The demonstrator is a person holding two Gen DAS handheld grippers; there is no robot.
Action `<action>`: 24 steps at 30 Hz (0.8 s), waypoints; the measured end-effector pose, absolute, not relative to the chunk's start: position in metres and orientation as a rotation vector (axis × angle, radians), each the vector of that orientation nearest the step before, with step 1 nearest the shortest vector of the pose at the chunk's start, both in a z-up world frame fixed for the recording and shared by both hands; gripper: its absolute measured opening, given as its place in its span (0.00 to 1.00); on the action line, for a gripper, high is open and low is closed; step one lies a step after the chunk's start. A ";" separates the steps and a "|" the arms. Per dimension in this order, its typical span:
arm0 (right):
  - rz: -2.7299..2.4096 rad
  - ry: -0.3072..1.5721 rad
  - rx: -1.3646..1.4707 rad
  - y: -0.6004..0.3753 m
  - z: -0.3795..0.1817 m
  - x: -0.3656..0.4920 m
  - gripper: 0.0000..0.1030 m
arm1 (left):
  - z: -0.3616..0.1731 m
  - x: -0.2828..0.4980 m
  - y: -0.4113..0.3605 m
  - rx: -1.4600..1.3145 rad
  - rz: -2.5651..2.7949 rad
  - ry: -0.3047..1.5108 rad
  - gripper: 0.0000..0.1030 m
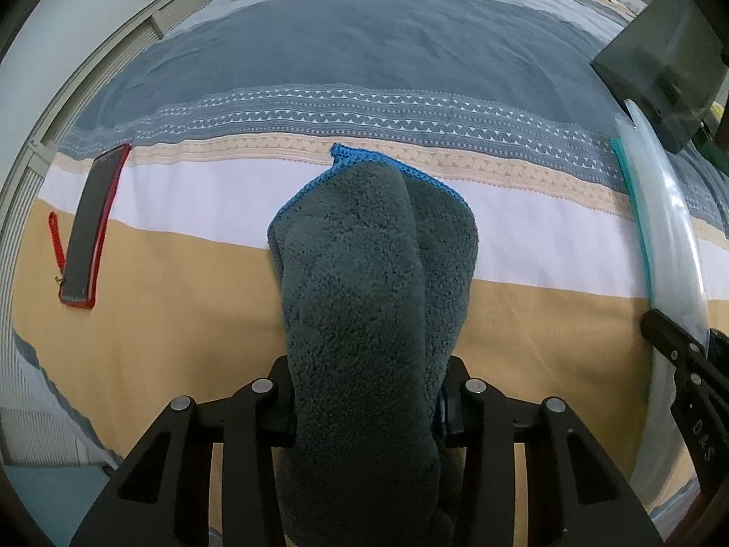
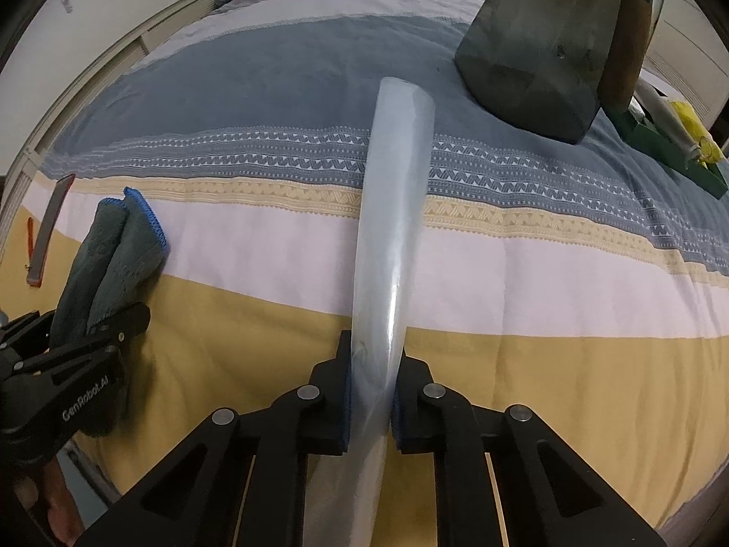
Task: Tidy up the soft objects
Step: 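Close the left gripper on the dark grey towel while the right gripper grasps the plastic tube, then lift the dark grey towel and clear tube and carry them over the green tray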
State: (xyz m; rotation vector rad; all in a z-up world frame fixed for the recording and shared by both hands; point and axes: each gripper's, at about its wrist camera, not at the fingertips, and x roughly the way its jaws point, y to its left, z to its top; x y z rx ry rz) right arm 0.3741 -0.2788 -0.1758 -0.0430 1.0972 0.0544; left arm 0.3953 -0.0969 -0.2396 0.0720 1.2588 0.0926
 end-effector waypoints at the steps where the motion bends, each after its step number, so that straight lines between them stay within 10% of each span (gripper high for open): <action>1: 0.063 1.096 -0.042 -0.280 -0.175 0.373 0.10 | -0.238 0.395 -0.098 0.067 0.099 1.262 0.35; 24: 0.044 0.997 -0.032 -0.419 -0.094 0.310 0.07 | -0.139 0.375 -0.261 0.198 -0.183 1.141 0.35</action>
